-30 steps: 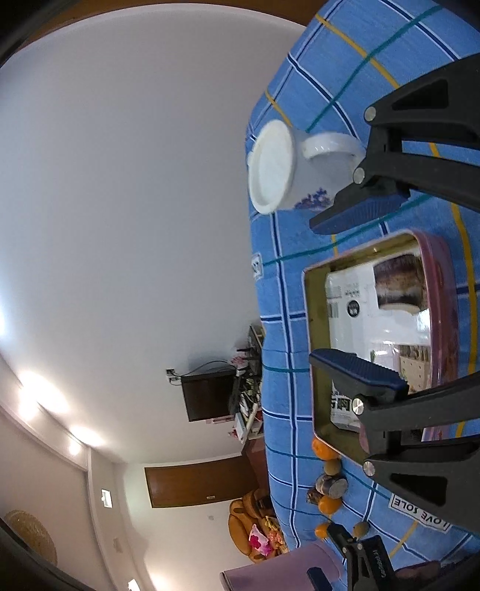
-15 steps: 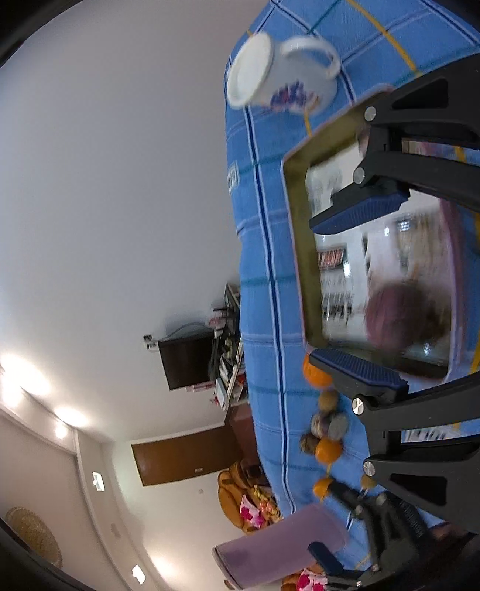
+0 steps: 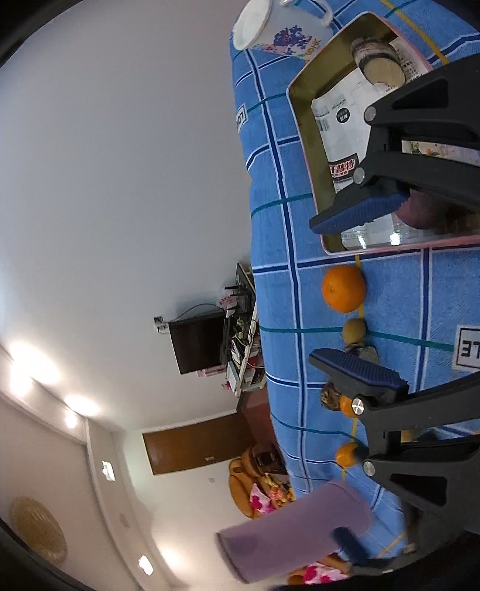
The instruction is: Organize fruits
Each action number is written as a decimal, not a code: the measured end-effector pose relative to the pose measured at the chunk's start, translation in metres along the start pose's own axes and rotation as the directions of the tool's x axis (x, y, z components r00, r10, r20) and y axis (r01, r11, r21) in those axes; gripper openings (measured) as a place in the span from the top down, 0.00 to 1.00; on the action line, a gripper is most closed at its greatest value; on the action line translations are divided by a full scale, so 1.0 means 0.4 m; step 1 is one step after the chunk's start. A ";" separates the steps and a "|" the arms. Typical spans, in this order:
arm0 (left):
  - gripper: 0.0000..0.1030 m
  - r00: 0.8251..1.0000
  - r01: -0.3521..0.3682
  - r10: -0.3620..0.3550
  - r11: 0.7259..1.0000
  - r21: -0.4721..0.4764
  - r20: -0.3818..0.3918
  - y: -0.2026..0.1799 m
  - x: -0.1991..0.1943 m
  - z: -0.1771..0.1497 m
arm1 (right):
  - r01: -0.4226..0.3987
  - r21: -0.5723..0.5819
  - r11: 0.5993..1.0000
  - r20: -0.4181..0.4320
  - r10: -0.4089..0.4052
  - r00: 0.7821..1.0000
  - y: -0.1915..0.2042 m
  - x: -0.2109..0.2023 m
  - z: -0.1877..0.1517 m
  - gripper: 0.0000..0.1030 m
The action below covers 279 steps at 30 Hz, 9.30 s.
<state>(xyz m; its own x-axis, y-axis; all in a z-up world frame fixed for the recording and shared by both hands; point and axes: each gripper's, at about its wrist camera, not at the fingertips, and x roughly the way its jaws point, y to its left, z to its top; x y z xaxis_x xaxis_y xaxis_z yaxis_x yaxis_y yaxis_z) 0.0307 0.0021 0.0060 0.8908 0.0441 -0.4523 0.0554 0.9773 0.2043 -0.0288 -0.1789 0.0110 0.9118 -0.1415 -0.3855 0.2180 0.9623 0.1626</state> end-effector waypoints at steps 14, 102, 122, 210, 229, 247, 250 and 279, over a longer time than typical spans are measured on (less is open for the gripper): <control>0.00 0.974 -0.094 0.049 0.975 -0.202 -0.219 0.237 0.124 -0.019 | -0.066 -0.009 0.998 -0.028 0.066 0.997 -0.001 -0.006 -0.007 0.36; 0.53 0.991 0.112 -0.117 0.991 -0.073 -0.059 0.043 0.020 -0.026 | -0.106 -0.168 0.980 -0.120 0.087 0.989 0.081 0.037 -0.035 0.55; 0.53 0.992 0.115 -0.117 0.992 -0.044 -0.038 0.017 0.001 -0.028 | -0.056 -0.183 0.981 -0.067 0.045 0.997 0.061 -0.032 -0.037 0.55; 0.53 0.946 0.325 -0.325 0.945 0.024 -0.010 -0.335 -0.167 0.056 | 0.185 -0.064 0.981 0.041 -0.183 0.982 -0.431 -0.174 0.042 0.55; 0.53 0.925 0.378 -0.373 0.922 0.081 -0.074 -0.541 -0.130 0.038 | 0.080 -0.090 0.993 -0.196 -0.097 0.976 -0.434 -0.021 0.021 0.54; 0.53 0.923 0.382 -0.377 0.922 0.065 -0.071 -0.523 -0.132 0.041 | -0.078 0.103 0.992 -0.294 0.105 0.950 -0.470 0.025 0.002 0.53; 0.53 0.923 0.384 -0.380 0.921 0.071 -0.066 -0.524 -0.135 0.041 | -0.096 0.141 0.985 -0.254 0.130 0.959 -0.479 0.008 0.007 0.49; 0.00 0.946 0.321 -0.320 0.947 0.004 -0.045 -0.467 -0.169 0.035 | 0.126 0.058 0.990 0.054 -0.129 0.990 -0.465 -0.122 0.042 0.35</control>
<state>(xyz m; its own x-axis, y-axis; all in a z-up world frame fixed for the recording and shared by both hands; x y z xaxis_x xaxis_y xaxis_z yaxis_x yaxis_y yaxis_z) -0.0335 -0.1863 0.0103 0.8048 -0.2618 -0.5326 0.3398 0.9391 0.0519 -0.1079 -0.3547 0.0148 0.8934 -0.2770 -0.3537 0.3512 0.9216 0.1655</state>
